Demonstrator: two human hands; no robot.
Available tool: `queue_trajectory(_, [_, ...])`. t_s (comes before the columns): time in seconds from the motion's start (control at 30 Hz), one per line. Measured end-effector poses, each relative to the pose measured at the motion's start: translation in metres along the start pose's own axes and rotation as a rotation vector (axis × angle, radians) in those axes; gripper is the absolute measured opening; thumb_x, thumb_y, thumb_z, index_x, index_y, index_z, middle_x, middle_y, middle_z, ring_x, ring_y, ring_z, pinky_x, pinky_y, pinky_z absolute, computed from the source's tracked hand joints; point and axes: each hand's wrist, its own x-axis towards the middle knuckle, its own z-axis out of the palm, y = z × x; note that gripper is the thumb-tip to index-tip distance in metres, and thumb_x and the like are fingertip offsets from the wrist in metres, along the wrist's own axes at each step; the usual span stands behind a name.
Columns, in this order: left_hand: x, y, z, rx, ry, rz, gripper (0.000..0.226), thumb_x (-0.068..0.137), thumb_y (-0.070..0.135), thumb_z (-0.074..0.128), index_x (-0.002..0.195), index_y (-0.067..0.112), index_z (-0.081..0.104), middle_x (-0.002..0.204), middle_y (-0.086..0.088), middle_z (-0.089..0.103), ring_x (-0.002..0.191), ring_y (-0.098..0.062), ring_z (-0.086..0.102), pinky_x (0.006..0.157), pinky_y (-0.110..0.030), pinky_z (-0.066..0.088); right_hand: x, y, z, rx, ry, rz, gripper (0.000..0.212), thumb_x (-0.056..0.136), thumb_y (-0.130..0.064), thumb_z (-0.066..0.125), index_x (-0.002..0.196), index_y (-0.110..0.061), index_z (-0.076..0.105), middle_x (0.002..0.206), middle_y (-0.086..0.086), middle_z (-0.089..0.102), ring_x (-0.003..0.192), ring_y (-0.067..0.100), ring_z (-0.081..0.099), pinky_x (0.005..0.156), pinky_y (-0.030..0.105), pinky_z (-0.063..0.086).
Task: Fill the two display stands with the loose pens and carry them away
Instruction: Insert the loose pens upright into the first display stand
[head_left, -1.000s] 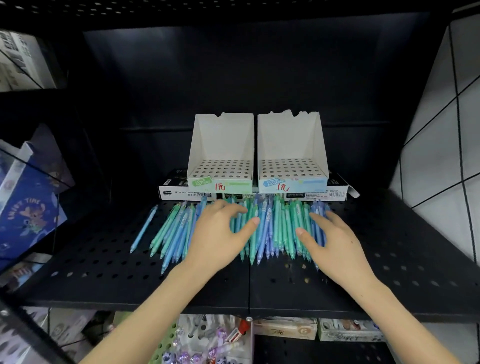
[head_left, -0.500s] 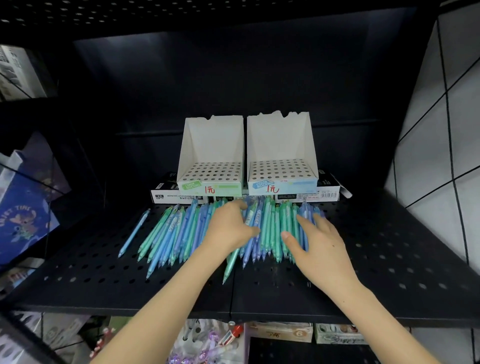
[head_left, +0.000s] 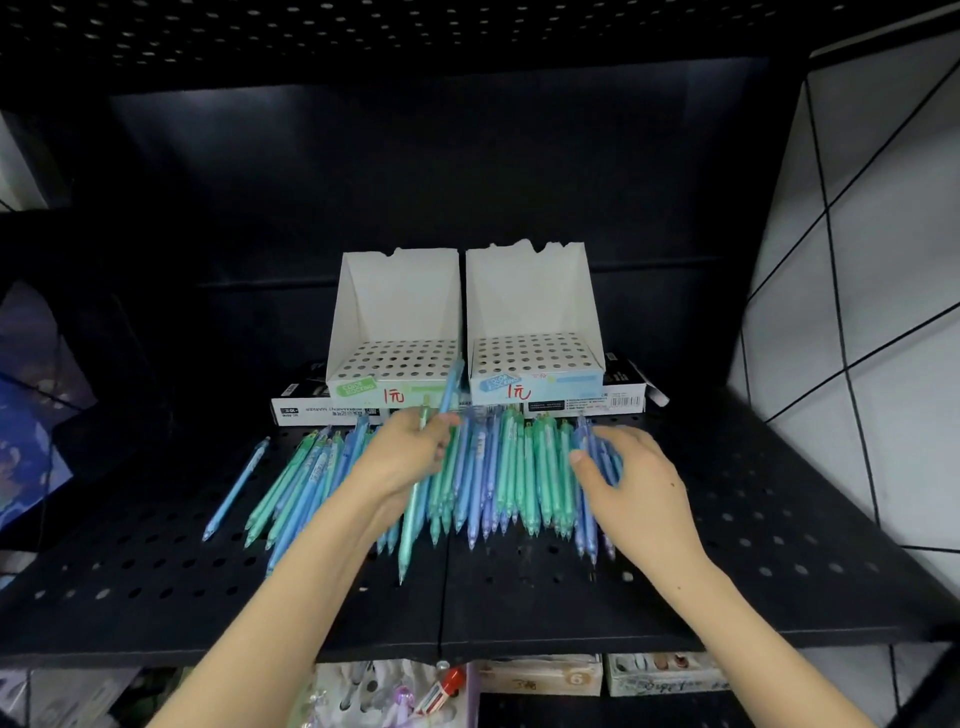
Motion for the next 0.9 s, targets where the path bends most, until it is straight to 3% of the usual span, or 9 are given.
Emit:
queue_trajectory(0.13, [0.001, 0.010, -0.011, -0.322, -0.023, 0.002, 0.017, 0.098, 0.011, 0.041, 0.095, 0.005, 0.056, 0.068, -0.003, 0.044, 0.058, -0.012, 0.041, 0.052, -0.022, 0.040, 0.029, -0.006, -0.006, 0.078, 0.095, 0.008, 0.040, 0.093, -0.030, 0.053, 0.128, -0.011, 0.053, 0.126, 0.004, 0.056, 0.114, 0.018, 0.053, 0.092, 0.026, 0.040])
queue_trajectory(0.3, [-0.003, 0.018, -0.017, -0.505, -0.084, 0.036, 0.017, 0.097, 0.011, 0.041, 0.097, 0.004, 0.056, 0.064, -0.003, 0.046, 0.056, -0.013, 0.042, 0.041, -0.019, 0.038, 0.098, -0.007, 0.005, 0.087, 0.244, 0.092, 0.041, 0.094, -0.033, 0.050, 0.128, -0.010, 0.051, 0.123, 0.013, 0.060, 0.108, 0.028, 0.058, 0.085, 0.036, 0.047])
queue_trajectory(0.47, [0.000, 0.019, -0.018, -0.559, -0.090, 0.063, 0.017, 0.097, 0.009, 0.041, 0.097, 0.003, 0.057, 0.061, -0.003, 0.046, 0.052, -0.012, 0.040, 0.037, -0.018, 0.028, 0.137, 0.002, 0.019, 0.027, 0.283, 0.213, 0.048, 0.094, -0.032, 0.049, 0.138, -0.014, 0.042, 0.130, 0.012, 0.056, 0.116, 0.032, 0.054, 0.088, 0.037, 0.044])
queue_trajectory(0.63, [0.008, 0.019, -0.016, -0.563, -0.097, 0.088, 0.018, 0.097, 0.008, 0.041, 0.097, 0.003, 0.057, 0.061, -0.002, 0.045, 0.050, -0.011, 0.039, 0.034, -0.016, 0.025, 0.141, 0.006, 0.027, 0.042, 0.382, 0.127, 0.038, 0.093, -0.013, 0.048, 0.130, -0.019, 0.053, 0.114, 0.009, 0.067, 0.102, 0.030, 0.062, 0.076, 0.029, 0.044])
queue_trajectory(0.77, [0.013, 0.021, -0.011, -0.554, -0.129, 0.115, 0.018, 0.097, 0.008, 0.041, 0.097, 0.003, 0.058, 0.060, -0.002, 0.046, 0.049, -0.010, 0.041, 0.034, -0.016, 0.024, 0.128, 0.012, 0.015, 0.029, 0.468, 0.094, 0.036, 0.093, -0.010, 0.047, 0.126, -0.020, 0.057, 0.109, 0.008, 0.069, 0.096, 0.029, 0.063, 0.076, 0.030, 0.048])
queue_trajectory(0.9, [0.013, 0.025, -0.001, -0.554, -0.176, 0.139, 0.018, 0.097, 0.008, 0.040, 0.098, 0.003, 0.057, 0.062, -0.002, 0.045, 0.049, -0.009, 0.041, 0.033, -0.015, 0.025, 0.104, 0.024, -0.020, 0.018, 0.564, 0.054, 0.038, 0.094, -0.007, 0.047, 0.130, -0.017, 0.054, 0.113, 0.004, 0.067, 0.097, 0.019, 0.060, 0.078, 0.021, 0.040])
